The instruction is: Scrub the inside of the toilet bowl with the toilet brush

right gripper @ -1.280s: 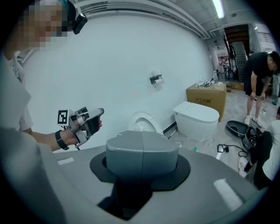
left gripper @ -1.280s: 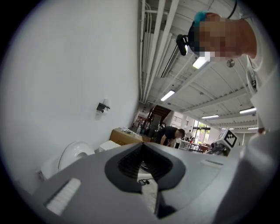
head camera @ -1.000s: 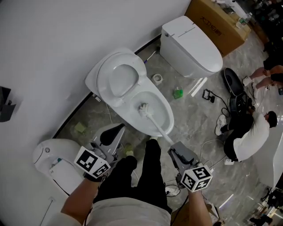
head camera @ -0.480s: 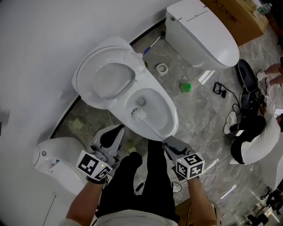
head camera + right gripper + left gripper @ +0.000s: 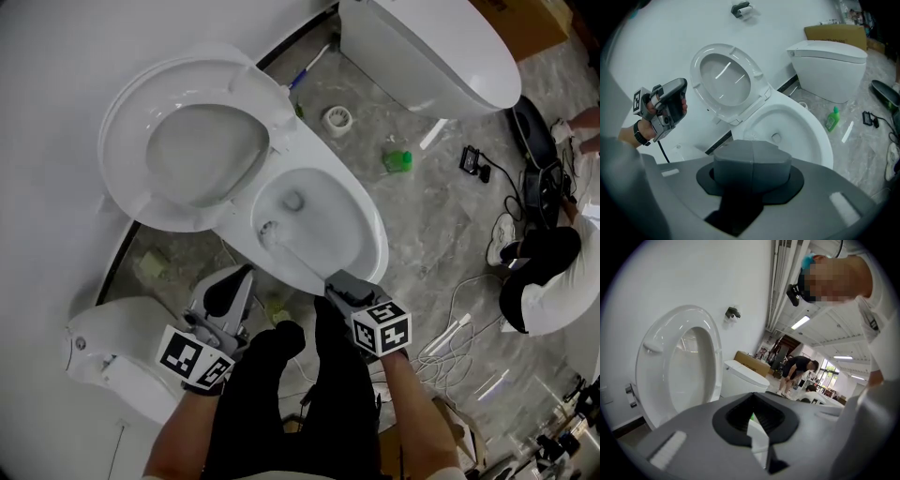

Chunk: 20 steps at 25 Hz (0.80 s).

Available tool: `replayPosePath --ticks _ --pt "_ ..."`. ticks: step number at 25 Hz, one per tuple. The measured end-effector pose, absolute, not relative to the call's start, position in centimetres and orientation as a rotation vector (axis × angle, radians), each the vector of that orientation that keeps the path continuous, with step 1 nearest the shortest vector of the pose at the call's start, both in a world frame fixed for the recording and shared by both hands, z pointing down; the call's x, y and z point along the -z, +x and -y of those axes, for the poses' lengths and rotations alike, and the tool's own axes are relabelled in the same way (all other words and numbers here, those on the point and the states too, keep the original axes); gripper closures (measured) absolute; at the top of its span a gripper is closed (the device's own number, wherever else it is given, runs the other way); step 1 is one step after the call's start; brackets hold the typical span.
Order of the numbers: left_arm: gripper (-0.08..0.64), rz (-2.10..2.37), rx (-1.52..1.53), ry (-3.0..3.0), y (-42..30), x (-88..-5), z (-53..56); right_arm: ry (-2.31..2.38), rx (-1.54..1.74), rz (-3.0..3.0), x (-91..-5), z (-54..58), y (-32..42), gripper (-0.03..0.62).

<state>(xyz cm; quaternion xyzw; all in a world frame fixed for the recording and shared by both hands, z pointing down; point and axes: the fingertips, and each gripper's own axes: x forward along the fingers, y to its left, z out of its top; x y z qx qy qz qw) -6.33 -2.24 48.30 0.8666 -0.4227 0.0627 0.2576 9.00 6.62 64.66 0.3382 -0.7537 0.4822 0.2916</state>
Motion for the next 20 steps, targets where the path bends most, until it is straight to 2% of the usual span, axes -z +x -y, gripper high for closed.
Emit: replayPosePath --ticks 10,20 --pt "0.557 1.119 -0.163 2.349 -6.3 -53.3 1.5 0.749 -1.179 2.075 -70.5 -5.5 7.6 0.443" --pt "0.557 1.127 -0.169 2.327 -6.7 -56.7 0.8 0.744 -1.097 2.161 -72.4 -3.8 5.7 0.443"
